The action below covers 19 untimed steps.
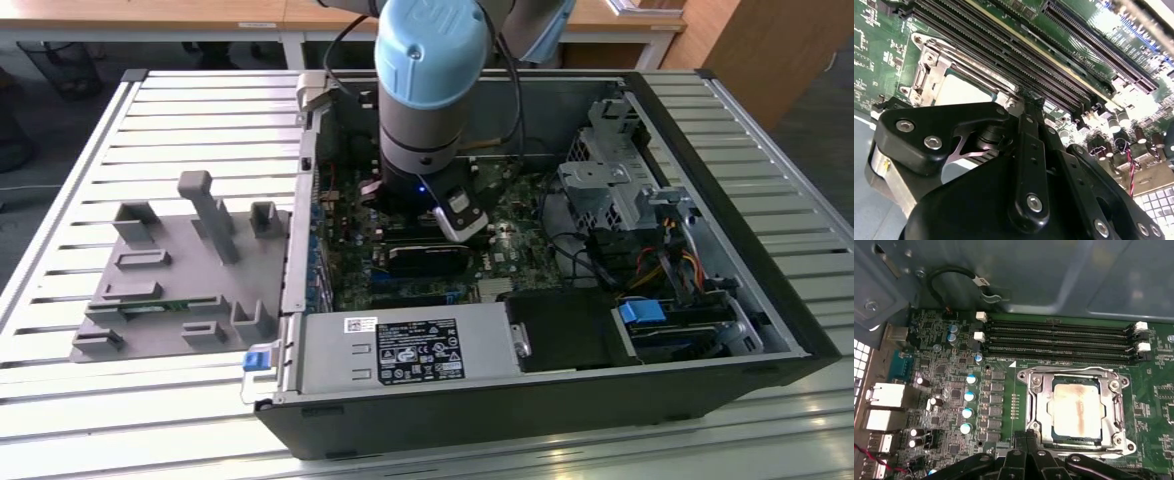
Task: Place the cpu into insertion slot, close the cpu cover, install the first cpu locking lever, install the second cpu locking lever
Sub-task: 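Install the second cpu locking lever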
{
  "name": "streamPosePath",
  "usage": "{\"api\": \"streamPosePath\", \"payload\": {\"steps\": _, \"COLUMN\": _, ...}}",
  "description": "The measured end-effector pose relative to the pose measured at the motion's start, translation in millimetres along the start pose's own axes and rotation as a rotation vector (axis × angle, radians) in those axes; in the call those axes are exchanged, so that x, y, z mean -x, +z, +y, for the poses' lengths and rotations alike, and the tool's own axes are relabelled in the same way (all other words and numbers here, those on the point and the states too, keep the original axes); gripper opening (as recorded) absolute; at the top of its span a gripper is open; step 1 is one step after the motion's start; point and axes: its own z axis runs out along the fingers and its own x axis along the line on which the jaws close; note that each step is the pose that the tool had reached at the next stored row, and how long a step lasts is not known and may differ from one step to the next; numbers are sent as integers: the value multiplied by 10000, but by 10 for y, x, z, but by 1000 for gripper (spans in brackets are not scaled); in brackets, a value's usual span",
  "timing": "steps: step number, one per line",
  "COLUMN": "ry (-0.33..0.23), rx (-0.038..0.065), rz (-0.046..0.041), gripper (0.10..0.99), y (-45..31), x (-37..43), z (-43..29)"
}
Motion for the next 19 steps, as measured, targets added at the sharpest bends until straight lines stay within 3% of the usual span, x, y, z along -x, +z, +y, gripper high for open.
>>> {"api": "streamPosePath", "payload": {"steps": 8, "ry": -1, "rx": 30, "rz": -2, "gripper": 106, "y": 22, "x": -19, "z": -6}}
{"api": "streamPosePath", "payload": {"steps": 19, "ry": 0, "rx": 28, "rz": -1, "gripper": 106, "y": -106, "x": -18, "z": 33}}
